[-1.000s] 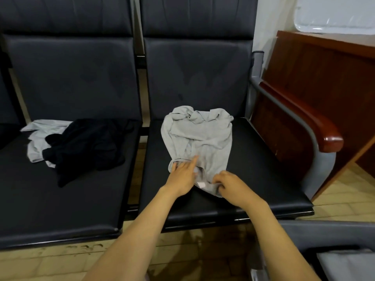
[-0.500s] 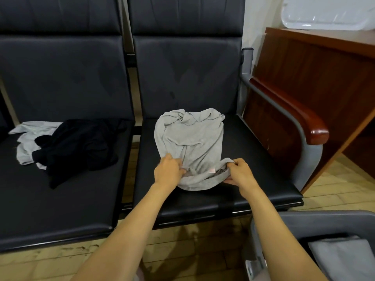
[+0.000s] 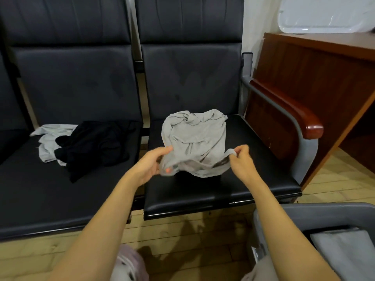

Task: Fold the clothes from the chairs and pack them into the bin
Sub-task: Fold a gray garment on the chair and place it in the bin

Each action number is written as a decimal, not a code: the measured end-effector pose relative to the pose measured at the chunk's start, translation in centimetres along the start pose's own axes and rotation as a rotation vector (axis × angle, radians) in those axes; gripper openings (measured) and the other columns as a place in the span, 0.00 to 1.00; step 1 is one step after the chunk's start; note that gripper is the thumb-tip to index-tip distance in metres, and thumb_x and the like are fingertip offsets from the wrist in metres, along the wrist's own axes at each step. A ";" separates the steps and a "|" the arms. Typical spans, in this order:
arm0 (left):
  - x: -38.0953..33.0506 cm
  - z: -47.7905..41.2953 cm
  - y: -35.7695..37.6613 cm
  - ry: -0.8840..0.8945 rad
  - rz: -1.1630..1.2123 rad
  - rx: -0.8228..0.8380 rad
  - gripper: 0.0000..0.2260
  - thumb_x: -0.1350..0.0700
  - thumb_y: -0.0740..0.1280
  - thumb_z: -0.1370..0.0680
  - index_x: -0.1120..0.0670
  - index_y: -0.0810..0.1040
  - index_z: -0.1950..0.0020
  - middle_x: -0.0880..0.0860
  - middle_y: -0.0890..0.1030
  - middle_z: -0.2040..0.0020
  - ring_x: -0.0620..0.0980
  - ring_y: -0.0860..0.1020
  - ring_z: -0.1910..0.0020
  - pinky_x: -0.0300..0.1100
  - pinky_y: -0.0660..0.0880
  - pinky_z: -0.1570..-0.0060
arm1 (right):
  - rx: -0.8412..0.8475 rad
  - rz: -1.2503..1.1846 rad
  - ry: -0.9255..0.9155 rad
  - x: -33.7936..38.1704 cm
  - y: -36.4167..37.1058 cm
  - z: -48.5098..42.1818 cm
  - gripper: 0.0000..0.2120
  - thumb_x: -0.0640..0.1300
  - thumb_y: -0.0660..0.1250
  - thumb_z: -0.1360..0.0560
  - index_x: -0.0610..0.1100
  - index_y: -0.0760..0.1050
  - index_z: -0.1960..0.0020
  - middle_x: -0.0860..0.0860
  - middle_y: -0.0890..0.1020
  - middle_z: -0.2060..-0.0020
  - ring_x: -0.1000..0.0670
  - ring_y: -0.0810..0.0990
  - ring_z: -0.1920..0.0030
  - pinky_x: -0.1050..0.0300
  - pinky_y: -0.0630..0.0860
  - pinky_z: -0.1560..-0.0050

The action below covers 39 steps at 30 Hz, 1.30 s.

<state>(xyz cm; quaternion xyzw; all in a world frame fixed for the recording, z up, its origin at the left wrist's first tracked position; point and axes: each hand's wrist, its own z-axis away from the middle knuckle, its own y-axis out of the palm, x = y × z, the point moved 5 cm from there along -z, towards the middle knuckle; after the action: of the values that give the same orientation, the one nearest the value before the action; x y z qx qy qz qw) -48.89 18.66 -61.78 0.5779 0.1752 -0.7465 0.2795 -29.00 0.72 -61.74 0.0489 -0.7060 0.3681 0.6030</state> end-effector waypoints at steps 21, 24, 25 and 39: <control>1.0 2.1 0.2 0.185 -0.178 -0.142 0.09 0.55 0.66 0.21 0.59 0.82 0.52 0.51 0.83 0.54 0.45 0.80 0.54 0.42 0.74 0.48 | 0.412 -0.262 0.544 -3.9 0.9 2.1 0.19 0.46 0.74 0.29 0.42 0.75 0.41 0.45 0.78 0.44 0.46 0.78 0.44 0.53 0.78 0.52; -0.9 3.1 0.4 0.349 0.019 -0.182 0.09 0.55 0.64 0.20 0.60 0.79 0.51 0.51 0.82 0.54 0.43 0.80 0.54 0.39 0.77 0.51 | 0.360 -0.458 0.371 -2.6 0.6 1.3 0.10 0.40 0.70 0.27 0.41 0.75 0.47 0.45 0.81 0.50 0.47 0.80 0.50 0.53 0.78 0.53; -1.3 3.4 0.3 0.389 0.072 -0.188 0.10 0.55 0.63 0.20 0.60 0.79 0.50 0.52 0.82 0.52 0.44 0.81 0.52 0.39 0.78 0.49 | 0.336 -0.546 0.299 -2.0 0.3 1.1 0.07 0.39 0.70 0.27 0.42 0.74 0.50 0.46 0.81 0.52 0.48 0.80 0.53 0.54 0.77 0.55; -8.0 0.7 -0.4 0.182 -0.112 -0.248 0.06 0.61 0.62 0.20 0.53 0.72 0.44 0.56 0.77 0.51 0.50 0.76 0.57 0.42 0.74 0.61 | 0.233 -0.560 0.163 6.6 -2.9 -1.5 0.09 0.41 0.64 0.22 0.44 0.77 0.43 0.50 0.82 0.53 0.52 0.80 0.52 0.54 0.76 0.48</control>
<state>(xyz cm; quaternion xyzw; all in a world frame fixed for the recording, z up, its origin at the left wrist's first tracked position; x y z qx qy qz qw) -48.30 20.30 -53.88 0.5935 0.3222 -0.6783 0.2896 -28.07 1.92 -54.50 0.2804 -0.5674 0.2686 0.7261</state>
